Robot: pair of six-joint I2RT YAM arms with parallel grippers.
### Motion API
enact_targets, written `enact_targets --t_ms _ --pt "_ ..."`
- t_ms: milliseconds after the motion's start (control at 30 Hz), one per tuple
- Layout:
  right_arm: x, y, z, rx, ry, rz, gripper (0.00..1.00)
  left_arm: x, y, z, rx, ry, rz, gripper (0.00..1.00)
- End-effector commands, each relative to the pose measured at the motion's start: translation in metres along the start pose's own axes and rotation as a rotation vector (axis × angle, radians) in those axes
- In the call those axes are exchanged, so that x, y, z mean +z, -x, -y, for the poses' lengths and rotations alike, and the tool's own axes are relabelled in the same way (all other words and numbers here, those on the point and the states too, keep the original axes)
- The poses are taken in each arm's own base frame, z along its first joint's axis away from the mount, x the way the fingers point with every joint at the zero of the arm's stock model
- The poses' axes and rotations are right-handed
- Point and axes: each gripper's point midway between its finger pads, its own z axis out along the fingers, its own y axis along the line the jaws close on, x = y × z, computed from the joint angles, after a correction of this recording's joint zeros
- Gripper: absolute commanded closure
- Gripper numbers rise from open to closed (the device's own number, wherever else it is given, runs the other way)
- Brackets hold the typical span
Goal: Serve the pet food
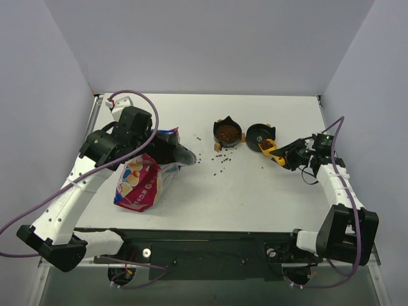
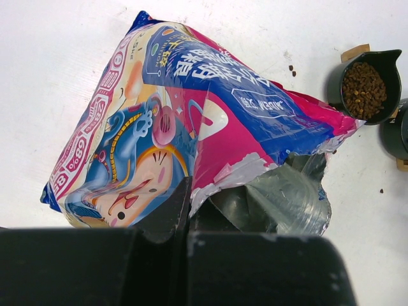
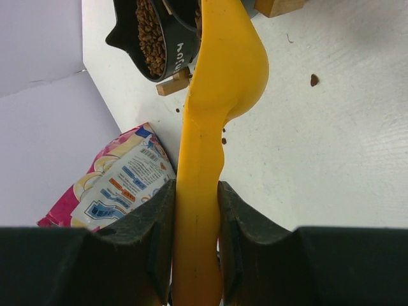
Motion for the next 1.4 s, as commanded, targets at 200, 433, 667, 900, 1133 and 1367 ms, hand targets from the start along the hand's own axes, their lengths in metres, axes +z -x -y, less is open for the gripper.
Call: enact_targets --t_ms 200,433,667,900,1133,1367 --pt "-0.004 0.006 0.009 0.083 -0.262 -0.033 1.0 -0.022 0.047 0.035 -0.168 -0.184 0.153 1.0" --pt "0.006 0.015 -0.015 0.06 -0.3 -0.038 1.0 -0.024 0.048 0.033 -0.171 -0.183 0.159 1.0" --pt "0.007 0.021 -0.026 0.045 -0.363 -0.031 1.0 -0.025 0.048 0.032 -0.174 -0.184 0.161 1.0" --pt "-0.006 0.028 -0.043 -0.035 -0.413 -0.021 1.0 -0.026 0.047 0.03 -0.176 -0.183 0.164 1.0" --pt "-0.017 0.018 -0.048 -0.086 -0.442 -0.052 1.0 -0.026 0.048 0.032 -0.178 -0.188 0.167 1.0" --pt "-0.021 0.015 -0.056 -0.14 -0.44 -0.058 1.0 -0.026 0.05 0.033 -0.176 -0.192 0.167 1.0"
